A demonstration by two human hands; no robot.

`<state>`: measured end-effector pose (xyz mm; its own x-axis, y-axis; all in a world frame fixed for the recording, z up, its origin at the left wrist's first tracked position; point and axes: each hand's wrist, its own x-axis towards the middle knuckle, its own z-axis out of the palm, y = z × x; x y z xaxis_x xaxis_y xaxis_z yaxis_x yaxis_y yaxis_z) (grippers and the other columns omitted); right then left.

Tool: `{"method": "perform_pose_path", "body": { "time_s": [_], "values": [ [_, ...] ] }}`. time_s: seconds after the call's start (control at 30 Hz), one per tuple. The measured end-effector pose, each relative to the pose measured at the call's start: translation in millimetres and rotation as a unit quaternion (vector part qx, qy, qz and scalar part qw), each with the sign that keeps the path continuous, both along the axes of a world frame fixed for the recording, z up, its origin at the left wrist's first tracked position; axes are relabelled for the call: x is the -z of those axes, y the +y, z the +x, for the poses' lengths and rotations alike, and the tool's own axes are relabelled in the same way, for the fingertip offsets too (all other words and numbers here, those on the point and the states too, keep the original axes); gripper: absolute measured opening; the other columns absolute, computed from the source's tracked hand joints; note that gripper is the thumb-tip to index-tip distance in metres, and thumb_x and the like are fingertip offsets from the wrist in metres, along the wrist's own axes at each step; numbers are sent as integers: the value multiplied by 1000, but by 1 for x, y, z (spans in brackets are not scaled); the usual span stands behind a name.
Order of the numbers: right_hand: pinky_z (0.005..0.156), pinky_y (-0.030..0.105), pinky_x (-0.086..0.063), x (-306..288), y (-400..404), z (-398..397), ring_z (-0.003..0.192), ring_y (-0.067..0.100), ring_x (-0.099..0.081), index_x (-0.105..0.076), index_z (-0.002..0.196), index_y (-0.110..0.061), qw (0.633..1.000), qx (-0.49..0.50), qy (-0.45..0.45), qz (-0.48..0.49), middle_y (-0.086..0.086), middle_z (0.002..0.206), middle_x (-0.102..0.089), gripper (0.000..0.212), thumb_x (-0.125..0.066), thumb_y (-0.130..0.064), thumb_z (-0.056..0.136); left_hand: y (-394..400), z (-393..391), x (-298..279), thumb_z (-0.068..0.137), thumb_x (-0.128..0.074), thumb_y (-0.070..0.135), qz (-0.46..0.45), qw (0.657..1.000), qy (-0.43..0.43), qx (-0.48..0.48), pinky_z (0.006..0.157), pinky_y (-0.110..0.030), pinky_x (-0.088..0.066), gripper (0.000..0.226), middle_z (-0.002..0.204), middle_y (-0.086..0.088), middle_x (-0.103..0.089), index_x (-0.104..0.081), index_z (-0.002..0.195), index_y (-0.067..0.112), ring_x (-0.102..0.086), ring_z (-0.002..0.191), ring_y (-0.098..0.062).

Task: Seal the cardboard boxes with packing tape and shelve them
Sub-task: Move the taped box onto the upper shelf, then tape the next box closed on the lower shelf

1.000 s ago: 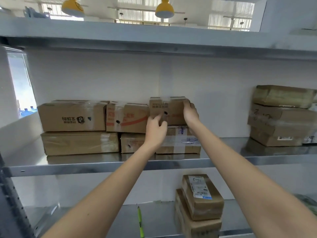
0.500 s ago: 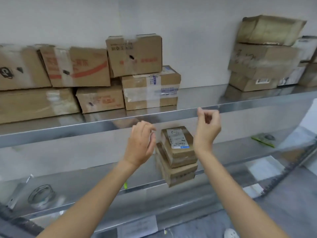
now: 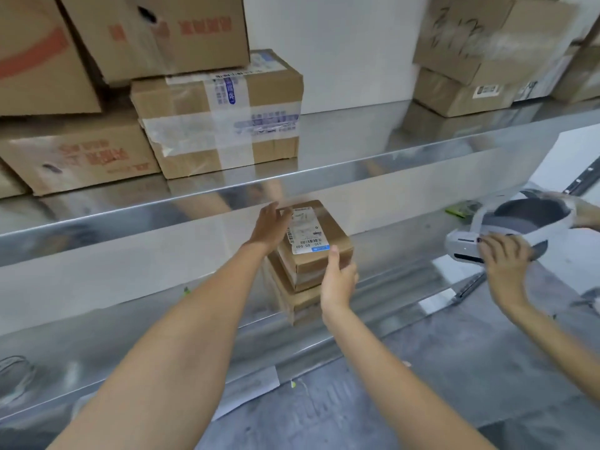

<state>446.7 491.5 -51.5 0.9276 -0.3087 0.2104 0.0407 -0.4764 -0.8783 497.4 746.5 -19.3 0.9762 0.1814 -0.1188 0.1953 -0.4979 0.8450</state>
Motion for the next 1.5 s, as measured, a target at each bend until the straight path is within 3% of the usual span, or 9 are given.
{"method": "perform_pose_path", "body": {
  "time_s": [0.1, 0.3, 0.43, 0.7, 0.83, 1.0, 1.2, 1.37, 1.5],
  "values": [
    [113, 48, -23, 72, -165, 85, 124, 36, -44, -43, 143, -24, 943, -2, -59, -327, 24, 125, -59, 41, -31, -20, 104, 1, 6, 4, 99, -46, 34, -2, 1000, 22, -1, 111, -37, -32, 58, 151, -12, -32, -31, 148, 8, -36, 137, -28],
    [103, 57, -35, 115, -132, 135, 104, 36, -50, -43, 124, -3, 881, -86, -108, -453, 18, 110, -62, 31, -46, 9, 96, 11, 6, 11, 96, -45, 22, 2, 1000, -2, -21, 65, -24, -43, 23, 100, -4, -58, -49, 112, 6, -57, 87, -17],
    [103, 57, -37, 114, -116, 146, 116, 36, -42, -28, 143, -6, 925, -133, 1, -356, 18, 132, -48, 65, -51, 16, 87, 26, -17, 3, 100, -40, 25, -23, 997, 10, -69, 61, -26, -38, 18, 90, -1, -54, -42, 104, 8, -54, 81, -16],
    [104, 49, -39, -30, 209, -13, 117, 32, -52, -48, 134, -20, 958, -183, 186, 115, 8, 128, -58, 64, -37, -63, 88, 121, -118, -2, 97, -35, 22, -78, 963, -13, -256, 74, -31, -40, 38, 102, -7, -66, -70, 105, 11, -57, 91, -26],
    [104, 49, -41, -13, 281, -25, 120, 29, -53, -53, 127, -28, 921, -267, 266, 98, 3, 129, -60, 81, -40, -79, 66, 198, -181, 6, 87, -37, 30, -84, 935, -13, -344, 66, -35, -39, 47, 90, -26, -67, -67, 91, -6, -51, 75, -28],
    [78, 29, -42, -3, 364, -72, 98, 19, -60, -57, 117, -15, 878, -342, 318, 105, 2, 111, -67, 39, -39, -45, 101, 275, -245, 30, 71, -44, 47, -113, 914, 0, -389, 68, -38, -49, 42, 70, -15, -61, -64, 71, 10, -50, 69, -27],
    [108, 43, -36, 35, 419, -106, 120, 22, -55, -39, 143, -21, 859, -345, 362, 110, 2, 128, -62, 50, -35, -48, 101, 311, -283, 66, 99, -55, 20, -182, 919, -1, -351, 76, -30, -49, 17, 98, -5, -68, -67, 109, 14, -62, 87, -21],
    [79, 26, -38, 50, 430, -106, 119, 23, -55, -48, 113, -17, 878, -307, 360, 74, 1, 121, -59, 25, -34, -36, 104, 321, -287, 94, 98, -55, 18, -186, 929, 16, -319, 87, -43, -55, 12, 99, -8, -70, -66, 101, 21, -65, 91, -23],
    [74, 14, -37, 55, 421, -122, 119, 12, -46, -41, 144, -9, 893, -285, 337, 87, -3, 129, -40, 40, -33, -22, 107, 324, -290, 112, 99, -55, 23, -182, 941, 36, -282, 88, -42, -55, 15, 103, -8, -72, -68, 106, 21, -68, 95, -24]
  ]
}}
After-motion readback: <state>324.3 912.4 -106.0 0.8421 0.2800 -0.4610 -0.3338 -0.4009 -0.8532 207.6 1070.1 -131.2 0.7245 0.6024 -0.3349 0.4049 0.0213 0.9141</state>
